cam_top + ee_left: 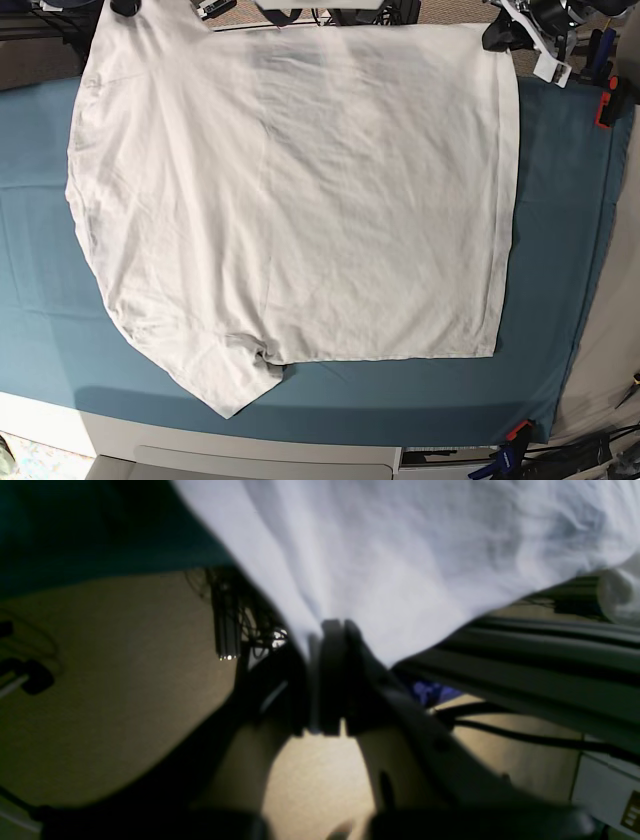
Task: Fold the T-shirt properly
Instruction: 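Lift the shoulder edges with both grippers and pull them toward the robot, then lower the held shoulder edges back onto the shirt with both grippers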
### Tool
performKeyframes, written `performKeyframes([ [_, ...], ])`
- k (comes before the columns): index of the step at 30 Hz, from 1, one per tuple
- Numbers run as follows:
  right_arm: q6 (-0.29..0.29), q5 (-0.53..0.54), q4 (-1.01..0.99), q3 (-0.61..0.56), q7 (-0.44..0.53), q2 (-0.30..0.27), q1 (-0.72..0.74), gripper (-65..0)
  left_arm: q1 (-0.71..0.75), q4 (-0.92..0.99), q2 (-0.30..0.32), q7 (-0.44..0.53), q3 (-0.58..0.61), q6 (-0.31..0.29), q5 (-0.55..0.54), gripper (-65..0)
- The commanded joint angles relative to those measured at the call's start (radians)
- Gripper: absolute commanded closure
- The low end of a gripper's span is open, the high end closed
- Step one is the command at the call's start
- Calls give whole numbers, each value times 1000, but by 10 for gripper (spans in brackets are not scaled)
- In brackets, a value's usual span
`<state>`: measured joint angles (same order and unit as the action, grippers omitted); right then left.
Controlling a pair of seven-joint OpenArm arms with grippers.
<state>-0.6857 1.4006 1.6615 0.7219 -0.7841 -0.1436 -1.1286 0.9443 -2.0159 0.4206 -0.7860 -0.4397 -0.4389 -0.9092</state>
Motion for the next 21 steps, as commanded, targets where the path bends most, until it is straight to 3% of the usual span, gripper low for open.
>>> performKeyframes([
  [1,-12,24,8,14,0,-3,-32,0,19,-14,6,7,-8,-7,-10,0],
  [9,-12,72,8,16,-2,-3,-29,0,15,-18,6,16,-8,-7,-10,0],
  [15,-12,74,33,35,-2,-2,58,0,-47,-43,9,27,-8,-7,51,0],
  [21,-12,-52,129,35,42,17,182,0,-93,-43,9,39,-8,-6,72,0],
])
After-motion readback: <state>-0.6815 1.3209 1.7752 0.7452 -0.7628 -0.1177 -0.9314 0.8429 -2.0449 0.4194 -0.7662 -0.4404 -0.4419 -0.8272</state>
